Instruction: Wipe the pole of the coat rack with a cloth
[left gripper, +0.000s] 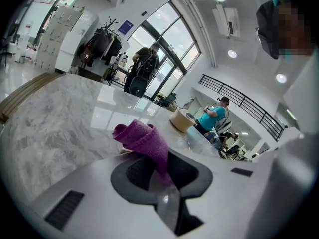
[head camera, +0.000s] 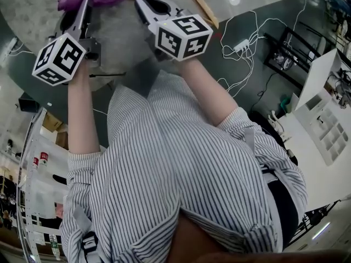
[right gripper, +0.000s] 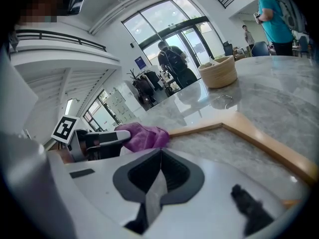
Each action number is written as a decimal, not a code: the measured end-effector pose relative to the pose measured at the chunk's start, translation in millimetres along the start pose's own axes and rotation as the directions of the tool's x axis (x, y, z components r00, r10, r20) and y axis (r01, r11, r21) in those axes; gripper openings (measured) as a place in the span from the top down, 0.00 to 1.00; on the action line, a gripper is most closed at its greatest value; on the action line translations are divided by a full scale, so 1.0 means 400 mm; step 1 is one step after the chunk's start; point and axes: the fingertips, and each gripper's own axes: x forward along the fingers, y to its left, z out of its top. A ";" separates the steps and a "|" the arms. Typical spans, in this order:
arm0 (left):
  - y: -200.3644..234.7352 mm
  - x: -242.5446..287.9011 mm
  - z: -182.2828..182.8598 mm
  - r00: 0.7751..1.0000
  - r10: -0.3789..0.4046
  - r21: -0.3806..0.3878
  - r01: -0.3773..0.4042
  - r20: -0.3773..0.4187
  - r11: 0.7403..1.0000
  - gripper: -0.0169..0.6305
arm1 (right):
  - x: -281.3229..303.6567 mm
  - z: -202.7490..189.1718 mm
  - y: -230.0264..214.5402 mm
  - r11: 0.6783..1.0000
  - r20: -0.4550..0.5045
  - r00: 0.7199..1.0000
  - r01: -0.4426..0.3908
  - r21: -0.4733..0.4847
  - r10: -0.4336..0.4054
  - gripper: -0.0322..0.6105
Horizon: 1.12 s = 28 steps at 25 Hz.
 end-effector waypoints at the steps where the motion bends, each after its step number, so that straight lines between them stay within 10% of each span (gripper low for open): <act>1: -0.008 0.002 -0.002 1.000 -0.003 0.004 0.003 0.001 1.000 0.85 | -0.007 -0.001 -0.005 1.000 0.003 1.000 0.004 0.003 -0.004 0.93; 28: -0.228 0.053 -0.126 0.988 -0.128 0.072 0.135 -0.090 0.988 0.85 | -0.187 -0.031 -0.124 0.989 0.100 0.990 0.090 0.114 -0.102 0.93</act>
